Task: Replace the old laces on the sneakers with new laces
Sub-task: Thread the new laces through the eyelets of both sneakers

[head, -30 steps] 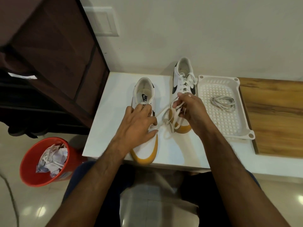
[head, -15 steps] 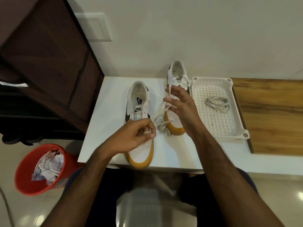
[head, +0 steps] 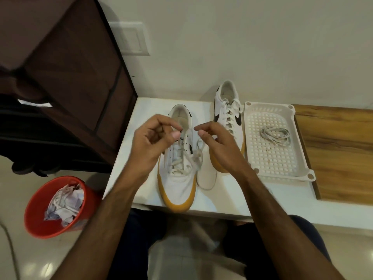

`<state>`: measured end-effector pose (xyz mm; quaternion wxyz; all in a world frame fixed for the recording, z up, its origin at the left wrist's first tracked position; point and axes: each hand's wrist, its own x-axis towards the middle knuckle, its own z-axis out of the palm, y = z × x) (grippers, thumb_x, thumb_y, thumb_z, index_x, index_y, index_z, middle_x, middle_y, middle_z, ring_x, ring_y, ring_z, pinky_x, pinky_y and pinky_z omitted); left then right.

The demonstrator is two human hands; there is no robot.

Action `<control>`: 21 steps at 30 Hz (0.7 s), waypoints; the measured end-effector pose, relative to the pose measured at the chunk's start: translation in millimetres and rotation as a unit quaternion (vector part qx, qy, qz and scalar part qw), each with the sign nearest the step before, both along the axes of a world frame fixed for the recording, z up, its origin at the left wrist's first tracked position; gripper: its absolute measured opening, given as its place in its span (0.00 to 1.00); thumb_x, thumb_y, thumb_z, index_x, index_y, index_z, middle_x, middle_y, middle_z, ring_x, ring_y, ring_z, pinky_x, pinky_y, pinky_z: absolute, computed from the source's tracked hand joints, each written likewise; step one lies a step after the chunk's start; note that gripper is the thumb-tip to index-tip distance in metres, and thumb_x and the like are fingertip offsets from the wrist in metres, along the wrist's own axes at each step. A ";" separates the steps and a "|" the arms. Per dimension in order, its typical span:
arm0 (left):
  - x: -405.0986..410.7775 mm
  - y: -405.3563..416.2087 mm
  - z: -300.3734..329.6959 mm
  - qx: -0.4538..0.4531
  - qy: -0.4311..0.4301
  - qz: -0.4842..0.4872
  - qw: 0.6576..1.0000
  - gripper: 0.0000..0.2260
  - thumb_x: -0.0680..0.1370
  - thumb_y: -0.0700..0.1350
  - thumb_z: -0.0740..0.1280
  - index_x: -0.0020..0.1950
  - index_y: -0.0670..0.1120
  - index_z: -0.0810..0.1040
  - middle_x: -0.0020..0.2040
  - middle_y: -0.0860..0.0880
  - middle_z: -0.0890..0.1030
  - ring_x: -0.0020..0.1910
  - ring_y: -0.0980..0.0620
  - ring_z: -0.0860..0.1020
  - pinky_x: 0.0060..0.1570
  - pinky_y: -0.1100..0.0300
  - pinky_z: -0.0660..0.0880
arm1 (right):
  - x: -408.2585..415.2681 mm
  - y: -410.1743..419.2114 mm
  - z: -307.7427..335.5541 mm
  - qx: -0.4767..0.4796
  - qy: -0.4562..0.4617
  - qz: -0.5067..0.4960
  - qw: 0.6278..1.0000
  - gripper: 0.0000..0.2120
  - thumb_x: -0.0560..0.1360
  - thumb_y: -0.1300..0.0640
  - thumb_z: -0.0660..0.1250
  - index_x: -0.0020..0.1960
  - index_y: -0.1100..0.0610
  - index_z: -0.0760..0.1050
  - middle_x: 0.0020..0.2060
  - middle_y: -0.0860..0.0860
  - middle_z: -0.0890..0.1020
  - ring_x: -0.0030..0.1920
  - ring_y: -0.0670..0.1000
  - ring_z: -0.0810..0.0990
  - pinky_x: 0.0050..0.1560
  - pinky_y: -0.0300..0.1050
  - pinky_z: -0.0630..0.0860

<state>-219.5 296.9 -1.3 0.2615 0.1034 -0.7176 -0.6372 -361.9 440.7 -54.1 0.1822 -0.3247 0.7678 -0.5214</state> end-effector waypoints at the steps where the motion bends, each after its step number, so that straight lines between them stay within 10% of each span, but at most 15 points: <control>1: -0.2 0.9 -7.0 -0.002 -0.024 -0.004 1.000 0.06 0.77 0.34 0.70 0.49 0.44 0.80 0.38 0.57 0.80 0.39 0.59 0.78 0.43 0.65 0.75 | 5.9 -1.1 6.4 -0.024 -0.090 0.058 0.994 0.10 0.84 0.53 0.63 0.61 0.52 0.80 0.56 0.45 0.82 0.59 0.43 0.79 0.61 0.42 0.74; 10: 1.4 -13.6 -22.6 -0.025 -0.058 0.028 0.998 0.07 0.81 0.32 0.63 0.53 0.40 0.80 0.37 0.55 0.81 0.38 0.56 0.78 0.41 0.65 0.74 | 22.6 -8.8 8.7 -0.058 -0.197 0.161 0.965 0.07 0.81 0.61 0.67 0.53 0.66 0.80 0.47 0.66 0.82 0.46 0.53 0.81 0.54 0.45 0.76; 21: 20.4 -54.4 -55.5 -0.029 -0.265 0.194 0.944 0.12 0.80 0.36 0.60 0.44 0.43 0.82 0.31 0.61 0.76 0.34 0.61 0.72 0.40 0.61 0.68 | -17.3 18.8 -6.8 -0.142 -0.269 -0.040 0.952 0.12 0.83 0.60 0.64 0.62 0.60 0.82 0.40 0.54 0.81 0.42 0.50 0.77 0.53 0.45 0.76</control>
